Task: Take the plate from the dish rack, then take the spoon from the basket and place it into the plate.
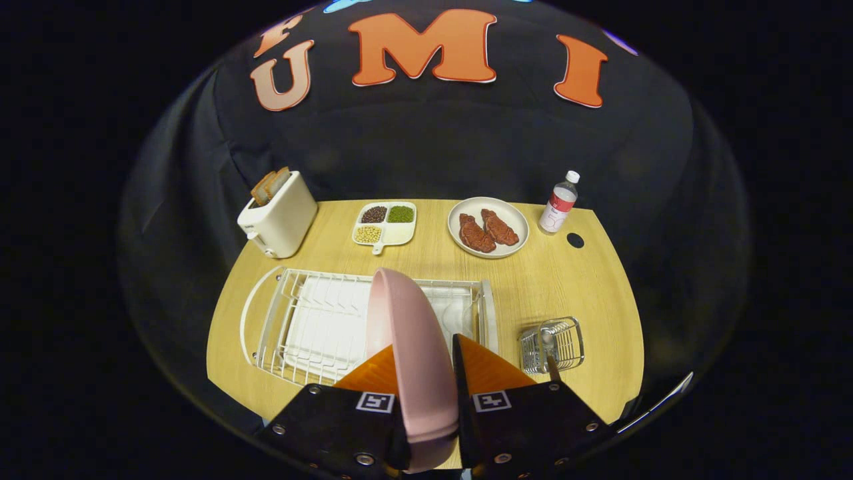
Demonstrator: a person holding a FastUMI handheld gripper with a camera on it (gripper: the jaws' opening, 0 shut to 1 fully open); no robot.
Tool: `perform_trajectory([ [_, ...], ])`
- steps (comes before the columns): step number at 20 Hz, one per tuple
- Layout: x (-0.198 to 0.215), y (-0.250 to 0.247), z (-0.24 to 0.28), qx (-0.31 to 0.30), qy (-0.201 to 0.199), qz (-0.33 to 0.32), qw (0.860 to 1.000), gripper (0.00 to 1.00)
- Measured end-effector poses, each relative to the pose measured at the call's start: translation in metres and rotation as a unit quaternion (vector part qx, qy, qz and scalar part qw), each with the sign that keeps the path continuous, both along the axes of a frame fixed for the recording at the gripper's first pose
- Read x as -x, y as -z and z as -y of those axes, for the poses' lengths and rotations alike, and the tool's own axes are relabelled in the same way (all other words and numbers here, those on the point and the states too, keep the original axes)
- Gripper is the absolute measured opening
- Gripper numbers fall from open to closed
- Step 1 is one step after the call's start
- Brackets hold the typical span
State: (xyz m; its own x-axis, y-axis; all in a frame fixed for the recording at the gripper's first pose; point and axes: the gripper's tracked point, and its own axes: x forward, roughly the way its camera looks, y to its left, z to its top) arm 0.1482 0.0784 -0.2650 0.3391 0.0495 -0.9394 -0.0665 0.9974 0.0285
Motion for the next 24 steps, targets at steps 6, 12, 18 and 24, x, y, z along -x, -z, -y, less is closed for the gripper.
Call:
perform_trajectory([
  [6, 0.060, -0.020, -0.010, -0.031, -0.023, 0.022, 0.999, 0.29],
  [12, 0.111, 0.003, -0.019, -0.065, -0.024, 0.002, 0.998, 0.28],
  [18, 0.149, 0.032, -0.024, -0.095, -0.017, -0.010, 0.995, 0.28],
  [24, 0.187, 0.077, -0.021, -0.118, 0.010, -0.034, 0.992, 0.29],
])
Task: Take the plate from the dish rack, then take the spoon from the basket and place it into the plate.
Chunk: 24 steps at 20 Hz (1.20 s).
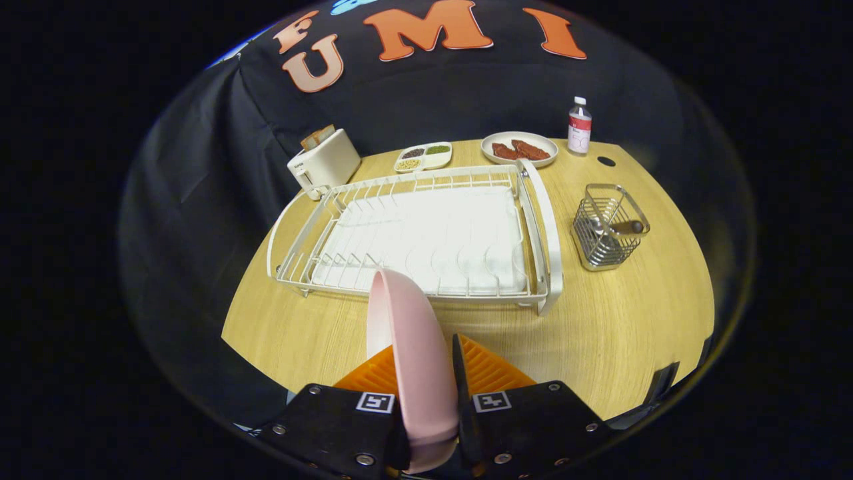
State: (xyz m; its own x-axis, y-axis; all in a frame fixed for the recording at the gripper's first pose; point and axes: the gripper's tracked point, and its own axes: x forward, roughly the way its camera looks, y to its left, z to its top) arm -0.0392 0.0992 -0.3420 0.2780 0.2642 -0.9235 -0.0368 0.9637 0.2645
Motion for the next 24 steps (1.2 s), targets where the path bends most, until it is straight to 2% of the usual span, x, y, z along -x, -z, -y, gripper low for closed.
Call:
perform_trajectory([
  [8, 0.020, 0.033, 0.004, -0.086, 0.075, -0.031, 0.993, 0.29],
  [13, 0.029, 0.056, 0.013, -0.096, 0.093, -0.045, 0.990, 0.35],
  [15, 0.033, 0.064, 0.021, -0.072, 0.081, -0.039, 0.993, 0.39],
  [19, 0.031, 0.081, 0.051, 0.015, 0.065, -0.015, 0.998, 0.71],
  [22, 0.026, 0.077, 0.054, 0.016, 0.056, 0.011, 0.998, 0.73],
  [24, 0.017, 0.071, 0.071, 0.043, 0.060, 0.042, 0.996, 0.78],
])
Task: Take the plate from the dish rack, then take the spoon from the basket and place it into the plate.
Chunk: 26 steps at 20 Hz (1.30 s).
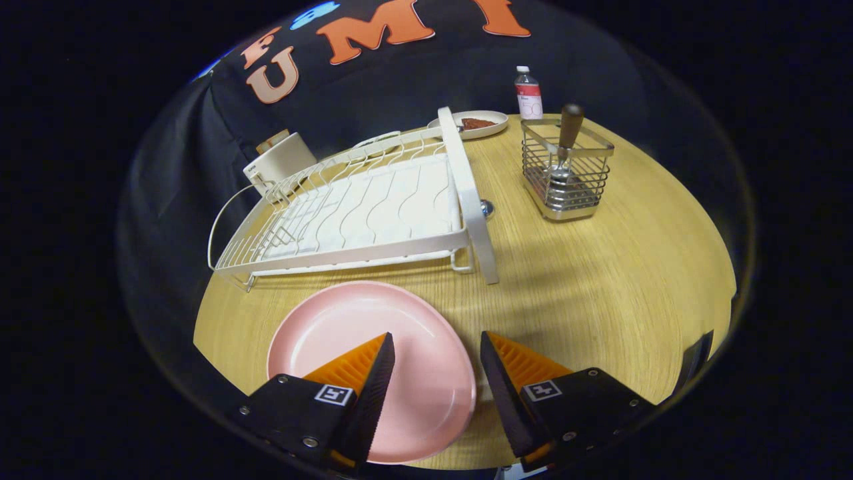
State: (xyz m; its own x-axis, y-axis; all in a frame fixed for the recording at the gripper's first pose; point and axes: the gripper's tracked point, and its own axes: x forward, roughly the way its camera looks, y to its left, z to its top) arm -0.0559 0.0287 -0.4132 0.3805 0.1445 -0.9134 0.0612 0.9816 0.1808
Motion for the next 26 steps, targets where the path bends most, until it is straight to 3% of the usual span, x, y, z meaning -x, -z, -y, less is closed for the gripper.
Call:
perform_trajectory([
  [4, -0.030, -0.024, 0.038, 0.065, 0.018, 0.091, 0.994, 0.84],
  [11, -0.083, -0.069, 0.091, 0.107, 0.072, 0.218, 0.967, 0.82],
  [15, -0.115, -0.059, 0.109, 0.150, 0.061, 0.243, 0.957, 0.72],
  [20, -0.143, -0.035, 0.117, 0.185, 0.060, 0.242, 0.951, 0.49],
  [23, -0.151, -0.033, 0.120, 0.199, 0.056, 0.253, 0.945, 0.42],
  [26, -0.153, -0.032, 0.112, 0.197, 0.042, 0.259, 0.945, 0.26],
])
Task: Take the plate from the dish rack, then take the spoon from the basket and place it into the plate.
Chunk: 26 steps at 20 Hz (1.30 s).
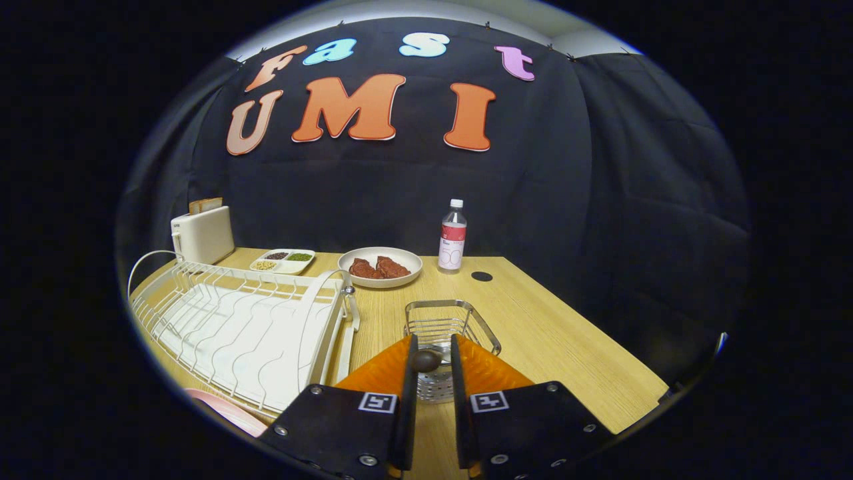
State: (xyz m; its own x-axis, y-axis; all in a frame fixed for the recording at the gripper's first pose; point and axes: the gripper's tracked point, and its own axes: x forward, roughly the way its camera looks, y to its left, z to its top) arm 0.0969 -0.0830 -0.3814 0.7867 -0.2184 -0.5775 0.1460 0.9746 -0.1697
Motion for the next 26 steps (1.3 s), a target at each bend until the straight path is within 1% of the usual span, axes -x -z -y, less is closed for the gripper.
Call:
perform_trajectory([
  [2, 0.001, -0.003, 0.001, 0.011, -0.007, 0.003, 1.000, 0.16],
  [5, 0.000, -0.014, -0.002, 0.004, -0.010, 0.014, 1.000, 0.12],
  [10, -0.007, -0.036, -0.002, 0.001, -0.015, 0.026, 1.000, 0.10],
  [12, -0.011, -0.049, 0.002, 0.005, -0.006, 0.033, 0.999, 0.10],
  [14, -0.017, -0.066, 0.006, 0.012, 0.002, 0.045, 0.999, 0.10],
  [17, -0.020, -0.098, 0.000, 0.010, -0.004, 0.068, 0.998, 0.10],
  [19, -0.021, -0.123, -0.003, 0.016, -0.011, 0.086, 0.996, 0.10],
  [22, -0.011, -0.155, -0.020, 0.013, -0.030, 0.109, 0.994, 0.10],
  [26, 0.009, -0.182, -0.048, -0.019, -0.060, 0.118, 0.991, 0.10],
])
